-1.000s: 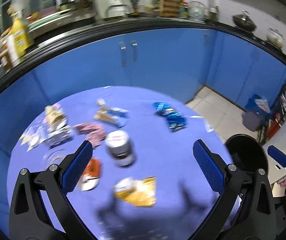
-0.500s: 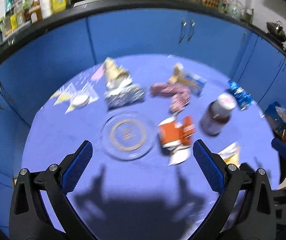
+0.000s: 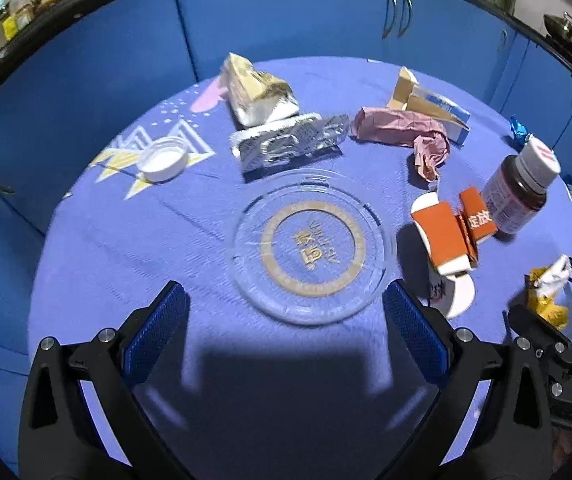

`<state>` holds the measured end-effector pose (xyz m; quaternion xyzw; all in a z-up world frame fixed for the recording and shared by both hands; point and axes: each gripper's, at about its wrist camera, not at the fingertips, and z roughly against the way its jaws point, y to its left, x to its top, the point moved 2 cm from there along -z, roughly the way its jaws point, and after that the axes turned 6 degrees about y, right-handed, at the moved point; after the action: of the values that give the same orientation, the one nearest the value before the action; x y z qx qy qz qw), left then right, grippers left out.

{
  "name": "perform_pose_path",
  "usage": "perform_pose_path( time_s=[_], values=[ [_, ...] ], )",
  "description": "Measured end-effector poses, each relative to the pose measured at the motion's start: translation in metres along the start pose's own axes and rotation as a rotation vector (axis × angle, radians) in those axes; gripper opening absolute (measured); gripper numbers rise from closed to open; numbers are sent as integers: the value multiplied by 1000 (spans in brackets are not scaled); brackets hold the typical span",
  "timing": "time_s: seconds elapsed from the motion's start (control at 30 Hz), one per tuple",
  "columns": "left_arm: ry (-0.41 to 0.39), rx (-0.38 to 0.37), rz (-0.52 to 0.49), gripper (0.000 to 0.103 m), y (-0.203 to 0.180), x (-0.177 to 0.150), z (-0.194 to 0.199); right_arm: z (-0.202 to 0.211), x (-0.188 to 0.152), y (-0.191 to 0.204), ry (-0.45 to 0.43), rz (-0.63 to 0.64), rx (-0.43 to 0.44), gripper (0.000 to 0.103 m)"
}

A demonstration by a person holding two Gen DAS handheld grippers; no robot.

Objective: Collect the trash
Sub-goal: 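Grasp the yellow wrapper with the right gripper while the left grasps the clear lid, then carry the yellow wrapper over the bin and open the right gripper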

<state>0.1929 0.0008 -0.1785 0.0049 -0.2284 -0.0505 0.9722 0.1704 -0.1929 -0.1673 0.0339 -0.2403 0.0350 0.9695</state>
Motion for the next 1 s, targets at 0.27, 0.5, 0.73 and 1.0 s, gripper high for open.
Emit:
perform_pose_path(
  time_s=[0.27,0.5,0.73,1.0],
  values=[
    [-12,-3,-16,99,-3,24,-13,-3,10,1,-18,23,-12,93],
    [-22,-8,-8,93,4,27,-13,-5,15,6,-42,52,0,76],
    [-26,10,-9,88,7,13,0,7,6,20,-66,132,-54,27],
    [-79,1,6,88,9,-5,39,38,-6,12,-114,114,-65,26]
  ],
)
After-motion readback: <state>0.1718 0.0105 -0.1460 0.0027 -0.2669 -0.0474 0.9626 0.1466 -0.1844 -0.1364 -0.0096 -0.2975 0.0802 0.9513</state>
